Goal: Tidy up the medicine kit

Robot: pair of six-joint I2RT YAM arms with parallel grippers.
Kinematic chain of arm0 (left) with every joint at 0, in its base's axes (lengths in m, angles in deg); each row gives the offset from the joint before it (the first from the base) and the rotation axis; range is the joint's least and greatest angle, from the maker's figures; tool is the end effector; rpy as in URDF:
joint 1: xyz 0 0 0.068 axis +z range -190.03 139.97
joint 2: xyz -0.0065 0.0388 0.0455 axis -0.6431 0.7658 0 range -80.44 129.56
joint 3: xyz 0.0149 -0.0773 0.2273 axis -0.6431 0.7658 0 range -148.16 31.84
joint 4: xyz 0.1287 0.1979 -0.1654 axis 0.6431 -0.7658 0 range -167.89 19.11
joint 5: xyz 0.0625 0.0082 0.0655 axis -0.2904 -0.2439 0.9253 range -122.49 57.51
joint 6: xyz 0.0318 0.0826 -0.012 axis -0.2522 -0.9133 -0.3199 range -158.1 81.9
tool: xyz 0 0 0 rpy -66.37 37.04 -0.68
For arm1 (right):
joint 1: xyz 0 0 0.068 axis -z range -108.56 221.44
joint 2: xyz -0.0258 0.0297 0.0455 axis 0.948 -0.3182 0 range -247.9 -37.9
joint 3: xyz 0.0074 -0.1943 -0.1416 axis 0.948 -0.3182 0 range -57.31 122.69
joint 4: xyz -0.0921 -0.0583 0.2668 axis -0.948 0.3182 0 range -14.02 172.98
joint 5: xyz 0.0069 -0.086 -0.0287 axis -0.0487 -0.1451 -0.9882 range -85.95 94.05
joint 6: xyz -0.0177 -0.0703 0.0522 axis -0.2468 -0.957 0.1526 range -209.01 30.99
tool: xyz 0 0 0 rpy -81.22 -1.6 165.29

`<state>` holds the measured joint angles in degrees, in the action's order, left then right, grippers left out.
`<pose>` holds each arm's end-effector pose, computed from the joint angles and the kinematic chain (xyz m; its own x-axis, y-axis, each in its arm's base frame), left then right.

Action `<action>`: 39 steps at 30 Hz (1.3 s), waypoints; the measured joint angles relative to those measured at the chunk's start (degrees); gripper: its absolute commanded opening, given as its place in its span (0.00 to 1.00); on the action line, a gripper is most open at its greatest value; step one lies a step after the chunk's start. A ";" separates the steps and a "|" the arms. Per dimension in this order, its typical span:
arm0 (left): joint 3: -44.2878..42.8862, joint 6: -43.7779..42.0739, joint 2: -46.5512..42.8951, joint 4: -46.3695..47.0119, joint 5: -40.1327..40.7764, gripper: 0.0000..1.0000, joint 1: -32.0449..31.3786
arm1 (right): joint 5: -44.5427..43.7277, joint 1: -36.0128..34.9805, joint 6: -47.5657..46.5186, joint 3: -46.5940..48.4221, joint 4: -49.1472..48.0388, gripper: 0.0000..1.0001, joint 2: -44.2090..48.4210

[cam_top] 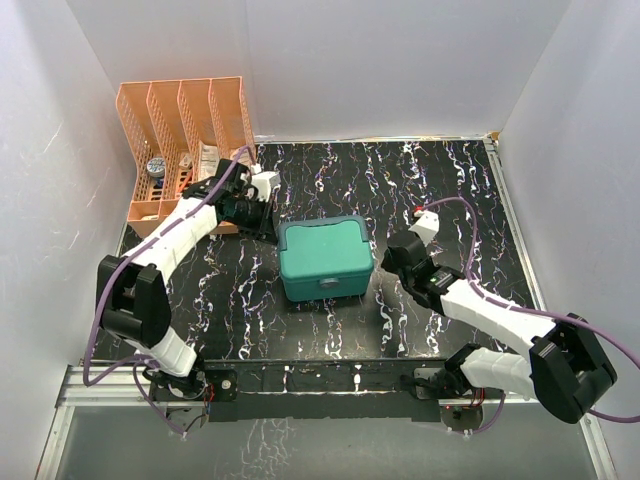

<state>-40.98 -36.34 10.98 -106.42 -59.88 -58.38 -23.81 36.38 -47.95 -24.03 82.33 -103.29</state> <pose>0.3574 -0.1572 0.1963 -0.7853 0.2318 -0.5741 0.5115 0.7653 -0.3908 0.2673 0.1421 0.1387 -0.5207 0.3440 -0.7814 0.1771 0.9389 0.2953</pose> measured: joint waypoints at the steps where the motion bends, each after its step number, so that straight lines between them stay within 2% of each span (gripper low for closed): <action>1: -0.26 0.15 0.20 -0.17 -0.24 0.00 -0.39 | 0.02 0.00 0.11 -0.39 -0.17 0.00 0.04; 7: -3.56 0.87 3.13 -0.68 -1.07 0.00 -1.70 | 0.48 0.00 0.87 -1.33 -0.22 0.00 0.17; 9: -5.09 0.92 4.79 -0.55 -1.18 0.13 -1.95 | 0.46 0.00 1.01 -1.33 -0.17 0.00 0.52; 11: -5.60 0.87 5.57 -0.39 -0.87 0.35 -2.10 | 0.37 0.00 1.03 -1.33 -0.13 0.04 1.25; 12: -5.60 0.79 5.62 -0.46 -0.37 0.47 -2.10 | 0.24 0.00 1.01 -1.33 -0.07 0.11 1.79; 14: -5.40 0.79 5.35 -0.04 1.36 0.64 -2.08 | -0.35 0.00 0.90 -1.33 0.17 0.24 3.06; 17: -2.38 1.11 2.47 3.08 4.96 0.83 -2.08 | -1.97 0.13 -0.22 -1.29 1.05 0.42 5.22; 18: -0.74 1.16 0.76 4.09 6.27 0.90 -2.08 | -2.40 0.39 -0.76 -1.22 1.29 0.52 5.73; 20: 2.25 1.16 -3.19 5.75 8.66 0.98 -1.81 | -2.86 1.66 -2.10 -0.76 1.88 0.72 5.92; 22: 4.22 1.16 -6.73 7.37 10.34 0.99 -1.51 | -2.75 3.82 -3.56 -0.11 2.58 0.92 5.79; 23: 5.07 1.09 -8.41 8.31 11.15 0.99 -1.31 | -2.58 5.16 -4.17 0.17 2.64 0.98 5.68; 29: 9.18 0.81 -12.00 12.92 14.91 0.99 -0.22 | -0.50 11.17 -6.69 1.11 2.60 0.98 3.98; 39: 16.76 0.42 -11.93 19.15 19.98 0.99 0.42 | 1.62 11.80 -6.71 -0.24 1.97 0.98 3.15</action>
<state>-24.22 -35.93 -0.95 -87.27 -39.91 -57.96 -22.19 48.18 -54.66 -24.27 84.30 -100.14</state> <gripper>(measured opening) 0.985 0.983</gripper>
